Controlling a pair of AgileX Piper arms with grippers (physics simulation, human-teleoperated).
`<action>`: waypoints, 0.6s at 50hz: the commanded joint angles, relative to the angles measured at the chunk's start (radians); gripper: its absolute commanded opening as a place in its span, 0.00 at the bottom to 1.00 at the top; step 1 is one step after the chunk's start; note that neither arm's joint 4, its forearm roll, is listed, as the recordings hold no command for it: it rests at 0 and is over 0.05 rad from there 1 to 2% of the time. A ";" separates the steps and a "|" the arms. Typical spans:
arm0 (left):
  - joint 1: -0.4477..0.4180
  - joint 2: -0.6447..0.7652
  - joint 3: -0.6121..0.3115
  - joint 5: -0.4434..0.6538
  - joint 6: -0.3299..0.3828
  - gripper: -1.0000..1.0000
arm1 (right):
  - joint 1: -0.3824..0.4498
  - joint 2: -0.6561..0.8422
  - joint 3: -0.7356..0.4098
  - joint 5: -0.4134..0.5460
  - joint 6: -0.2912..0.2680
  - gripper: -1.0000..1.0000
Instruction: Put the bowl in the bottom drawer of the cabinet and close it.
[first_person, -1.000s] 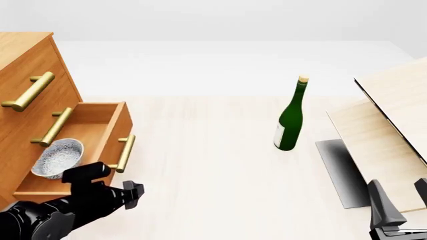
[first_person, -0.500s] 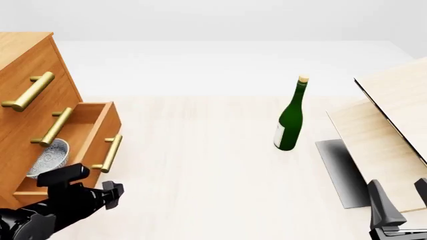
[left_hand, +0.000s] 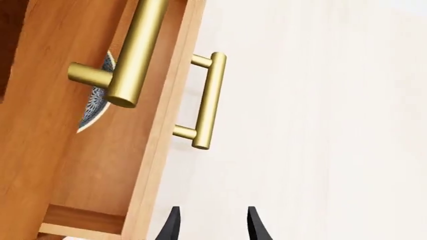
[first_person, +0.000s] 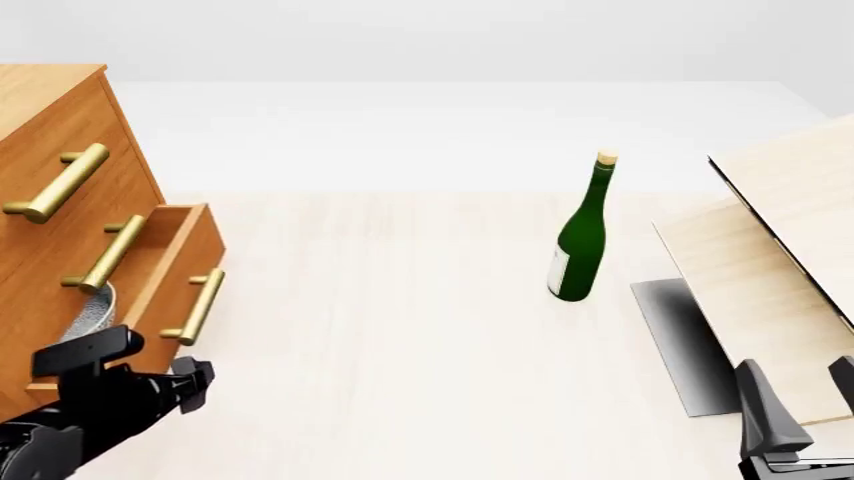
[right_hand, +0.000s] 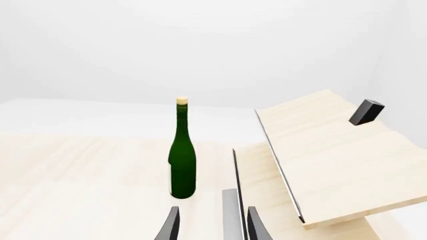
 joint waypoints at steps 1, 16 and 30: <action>0.064 -0.008 0.011 -0.005 0.030 1.00 | -0.001 0.000 0.000 0.000 -0.001 1.00; 0.150 0.013 0.022 -0.053 0.093 1.00 | 0.000 0.000 0.000 0.000 -0.001 1.00; 0.248 0.033 0.018 -0.113 0.193 1.00 | 0.000 0.000 0.000 0.000 -0.002 1.00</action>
